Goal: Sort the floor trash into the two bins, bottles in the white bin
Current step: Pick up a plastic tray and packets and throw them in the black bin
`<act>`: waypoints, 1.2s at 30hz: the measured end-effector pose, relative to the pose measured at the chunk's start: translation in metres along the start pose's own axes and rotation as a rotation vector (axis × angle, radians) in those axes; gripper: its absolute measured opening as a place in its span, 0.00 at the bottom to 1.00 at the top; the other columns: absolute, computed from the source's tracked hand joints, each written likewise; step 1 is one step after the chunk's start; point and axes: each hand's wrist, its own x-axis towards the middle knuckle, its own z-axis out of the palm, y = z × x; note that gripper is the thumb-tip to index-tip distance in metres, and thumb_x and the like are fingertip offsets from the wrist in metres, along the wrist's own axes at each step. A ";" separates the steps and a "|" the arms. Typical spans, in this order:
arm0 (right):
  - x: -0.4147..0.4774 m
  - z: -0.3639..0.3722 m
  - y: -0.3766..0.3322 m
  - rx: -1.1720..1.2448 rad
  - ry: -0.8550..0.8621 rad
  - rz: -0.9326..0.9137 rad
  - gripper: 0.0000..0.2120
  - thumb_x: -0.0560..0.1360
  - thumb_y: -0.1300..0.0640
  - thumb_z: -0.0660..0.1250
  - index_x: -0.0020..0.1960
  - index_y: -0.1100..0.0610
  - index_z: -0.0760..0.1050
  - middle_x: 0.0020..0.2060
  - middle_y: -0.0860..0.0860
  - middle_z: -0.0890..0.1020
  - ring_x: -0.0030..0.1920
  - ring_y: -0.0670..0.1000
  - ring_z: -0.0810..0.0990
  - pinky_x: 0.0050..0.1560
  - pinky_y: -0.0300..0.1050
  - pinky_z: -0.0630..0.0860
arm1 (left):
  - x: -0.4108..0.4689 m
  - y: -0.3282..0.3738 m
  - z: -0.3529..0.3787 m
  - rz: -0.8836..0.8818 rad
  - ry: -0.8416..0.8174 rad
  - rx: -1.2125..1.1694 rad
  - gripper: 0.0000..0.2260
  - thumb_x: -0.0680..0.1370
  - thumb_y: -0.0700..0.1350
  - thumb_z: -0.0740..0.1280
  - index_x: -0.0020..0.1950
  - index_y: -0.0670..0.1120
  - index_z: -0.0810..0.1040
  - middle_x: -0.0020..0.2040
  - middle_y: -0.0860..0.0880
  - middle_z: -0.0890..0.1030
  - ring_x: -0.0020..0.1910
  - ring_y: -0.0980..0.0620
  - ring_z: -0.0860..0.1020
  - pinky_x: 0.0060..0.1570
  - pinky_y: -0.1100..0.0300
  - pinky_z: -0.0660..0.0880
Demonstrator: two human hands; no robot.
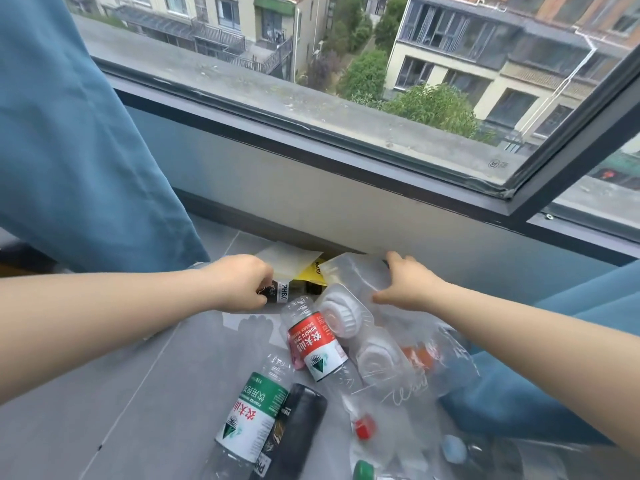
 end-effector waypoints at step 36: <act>-0.009 0.028 -0.046 -0.217 0.120 -0.673 0.35 0.72 0.56 0.68 0.75 0.51 0.56 0.64 0.51 0.71 0.54 0.55 0.77 0.52 0.51 0.77 | -0.033 -0.040 0.007 -0.074 -0.015 0.043 0.12 0.75 0.47 0.62 0.58 0.49 0.75 0.56 0.50 0.78 0.55 0.48 0.76 0.52 0.57 0.74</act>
